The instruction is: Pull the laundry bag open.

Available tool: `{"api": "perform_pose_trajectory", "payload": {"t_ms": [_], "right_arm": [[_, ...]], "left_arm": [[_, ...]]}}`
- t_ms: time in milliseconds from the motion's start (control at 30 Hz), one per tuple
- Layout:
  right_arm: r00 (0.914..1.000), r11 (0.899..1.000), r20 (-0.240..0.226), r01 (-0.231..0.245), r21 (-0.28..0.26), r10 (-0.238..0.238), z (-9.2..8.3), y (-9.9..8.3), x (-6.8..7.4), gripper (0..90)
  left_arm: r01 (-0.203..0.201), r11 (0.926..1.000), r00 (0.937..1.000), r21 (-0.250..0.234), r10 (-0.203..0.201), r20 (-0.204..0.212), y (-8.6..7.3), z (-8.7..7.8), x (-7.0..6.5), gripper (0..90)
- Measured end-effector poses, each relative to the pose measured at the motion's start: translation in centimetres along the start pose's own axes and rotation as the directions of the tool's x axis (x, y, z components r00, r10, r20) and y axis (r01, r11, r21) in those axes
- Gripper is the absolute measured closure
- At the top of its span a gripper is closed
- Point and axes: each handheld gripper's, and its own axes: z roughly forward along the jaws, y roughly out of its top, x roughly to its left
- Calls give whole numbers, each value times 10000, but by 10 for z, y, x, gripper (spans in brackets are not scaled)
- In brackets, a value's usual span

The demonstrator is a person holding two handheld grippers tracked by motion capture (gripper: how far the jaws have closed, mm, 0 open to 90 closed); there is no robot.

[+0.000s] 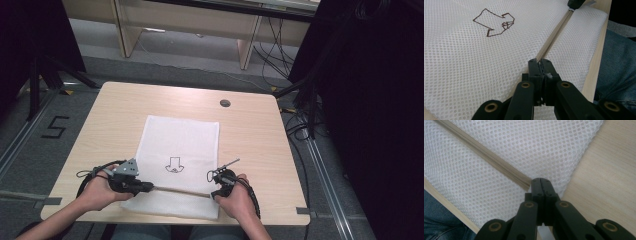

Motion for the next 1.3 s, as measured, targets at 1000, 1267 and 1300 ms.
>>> {"api": "perform_pose_trajectory", "payload": {"t_ms": [1000, 1267, 1300], "right_arm": [[9995, 9995, -51, 301, 25, -301, 0, 1, -2, 900], [9997, 9997, -9, 239, 46, -239, 0, 1, -1, 900], [9997, 9997, -7, 240, 51, -240, 0, 1, -1, 900]], "left_arm": [[466, 9989, 9984, -105, -469, -300, -15, -16, 7, 874], [358, 9992, 9989, -173, -363, -307, -17, -18, 9, 875], [564, 9982, 9980, -194, -569, -290, -17, -17, 8, 875]]}}
